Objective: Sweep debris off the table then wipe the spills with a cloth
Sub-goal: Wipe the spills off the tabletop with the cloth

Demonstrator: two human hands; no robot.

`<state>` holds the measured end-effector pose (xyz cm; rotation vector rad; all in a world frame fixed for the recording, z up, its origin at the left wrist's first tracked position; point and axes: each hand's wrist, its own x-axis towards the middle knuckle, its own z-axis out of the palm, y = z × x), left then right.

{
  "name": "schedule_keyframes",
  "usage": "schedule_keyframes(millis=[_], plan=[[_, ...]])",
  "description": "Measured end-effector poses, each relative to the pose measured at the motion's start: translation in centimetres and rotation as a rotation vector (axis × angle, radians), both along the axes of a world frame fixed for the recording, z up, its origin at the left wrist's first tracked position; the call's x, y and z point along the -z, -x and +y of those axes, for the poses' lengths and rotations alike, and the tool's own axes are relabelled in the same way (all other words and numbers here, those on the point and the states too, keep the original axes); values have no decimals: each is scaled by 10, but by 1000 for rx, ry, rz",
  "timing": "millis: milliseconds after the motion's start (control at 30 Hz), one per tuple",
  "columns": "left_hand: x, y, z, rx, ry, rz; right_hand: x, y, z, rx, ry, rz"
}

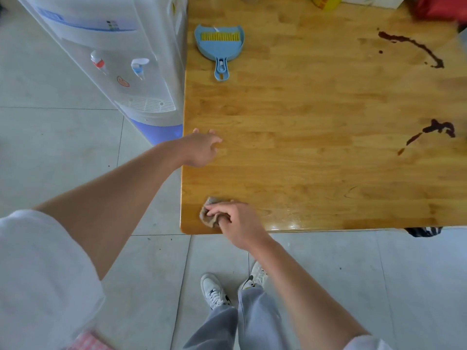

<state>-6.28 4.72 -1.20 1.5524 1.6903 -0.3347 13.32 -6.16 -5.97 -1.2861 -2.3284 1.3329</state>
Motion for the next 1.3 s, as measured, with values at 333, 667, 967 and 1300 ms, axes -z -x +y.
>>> schedule_keyframes(millis=[333,667,967,1300], plan=[[-5,-79,0,-66,-31,259,-10,-104,69,618,-104,-57],[19,-190,21,5,-185,183,-11,-249,77,520,2,-119],[13,-229,60,-95,6,338,-1,-211,75,136,-131,-2],[22,-353,89,-118,-276,144,-14,-401,177,849,-9,-158]])
